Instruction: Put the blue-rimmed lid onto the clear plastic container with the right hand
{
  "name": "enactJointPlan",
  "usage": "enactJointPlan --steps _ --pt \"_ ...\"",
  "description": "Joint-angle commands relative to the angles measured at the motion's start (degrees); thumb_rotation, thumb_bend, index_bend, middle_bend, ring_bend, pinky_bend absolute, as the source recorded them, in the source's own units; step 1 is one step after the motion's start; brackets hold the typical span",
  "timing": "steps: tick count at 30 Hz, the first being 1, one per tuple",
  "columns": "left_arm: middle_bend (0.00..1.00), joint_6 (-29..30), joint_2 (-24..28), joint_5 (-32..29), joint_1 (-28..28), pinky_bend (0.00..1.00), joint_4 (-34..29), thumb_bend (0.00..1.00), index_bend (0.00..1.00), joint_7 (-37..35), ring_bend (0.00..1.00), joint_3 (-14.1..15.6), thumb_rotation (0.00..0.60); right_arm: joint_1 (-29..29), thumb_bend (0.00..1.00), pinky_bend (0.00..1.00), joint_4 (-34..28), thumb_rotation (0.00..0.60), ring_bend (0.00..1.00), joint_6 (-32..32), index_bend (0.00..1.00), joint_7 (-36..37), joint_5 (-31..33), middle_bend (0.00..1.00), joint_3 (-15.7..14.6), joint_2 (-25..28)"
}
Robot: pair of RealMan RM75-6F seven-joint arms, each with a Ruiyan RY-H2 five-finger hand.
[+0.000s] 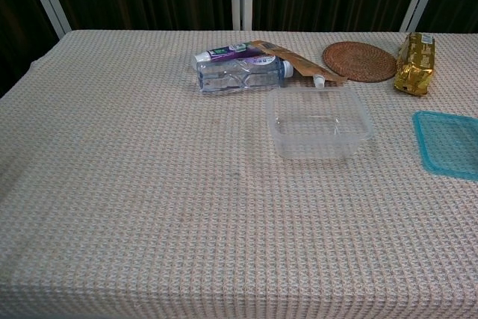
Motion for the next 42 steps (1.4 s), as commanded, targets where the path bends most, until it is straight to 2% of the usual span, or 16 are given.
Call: enactJointPlan --steps 1,10,17,19,25,29,37,42 --pt "0.05 -0.15 -0.06 -0.05 -0.06 0.00 0.23 0.00 0.11 -0.25 0.00 -0.01 0.600 0.34 0.04 0.00 0.00 0.600 0.00 0.15 0.00 -0.27 -0.67 0.00 0.20 -0.91" --pt "0.05 -0.26 -0.47 -0.34 0.03 0.00 1.65 0.00 0.11 -1.84 0.00 -0.02 0.600 4.02 0.04 0.00 -0.16 0.600 0.00 -0.47 0.00 1.37 -4.76 0.00 1.55 -5.14" --pt "0.05 -0.44 -0.82 -0.77 0.21 0.00 2.75 0.00 0.11 -3.13 0.00 0.06 0.600 8.36 0.03 0.00 -0.56 0.600 0.00 -5.06 0.00 -2.00 -2.83 0.00 4.05 -7.79" --pt "0.05 -0.18 -0.80 -0.71 0.38 0.00 2.90 0.00 0.11 -3.28 0.00 0.11 0.600 8.90 0.03 0.00 -1.78 0.600 0.00 -5.43 0.00 -1.92 -2.89 0.00 4.29 -7.11" --pt "0.05 0.45 -0.78 -0.99 1.11 0.00 3.03 0.00 0.11 -3.63 0.00 0.34 0.600 7.81 0.03 0.00 -7.92 0.600 0.00 -5.42 0.00 -2.53 -1.44 0.04 3.69 -0.64" --pt "0.05 0.04 -1.10 -1.08 1.05 0.00 3.03 0.00 0.11 -3.46 0.00 0.43 0.600 5.55 0.03 0.00 -11.00 0.600 0.00 -5.62 0.00 -4.20 3.02 0.07 2.88 2.79" --pt "0.05 -0.57 -0.91 -0.48 0.48 0.00 2.11 0.00 0.11 -2.17 0.00 0.43 0.600 5.37 0.03 0.00 -8.53 0.600 0.00 -8.42 0.00 -2.31 5.78 0.15 2.51 3.06" --pt "0.05 -0.30 -0.49 -0.53 0.76 0.00 1.45 0.00 0.11 -1.62 0.00 0.54 0.600 5.62 0.03 0.00 -6.77 0.600 0.00 -8.99 0.00 -0.96 5.90 0.16 2.78 2.35"
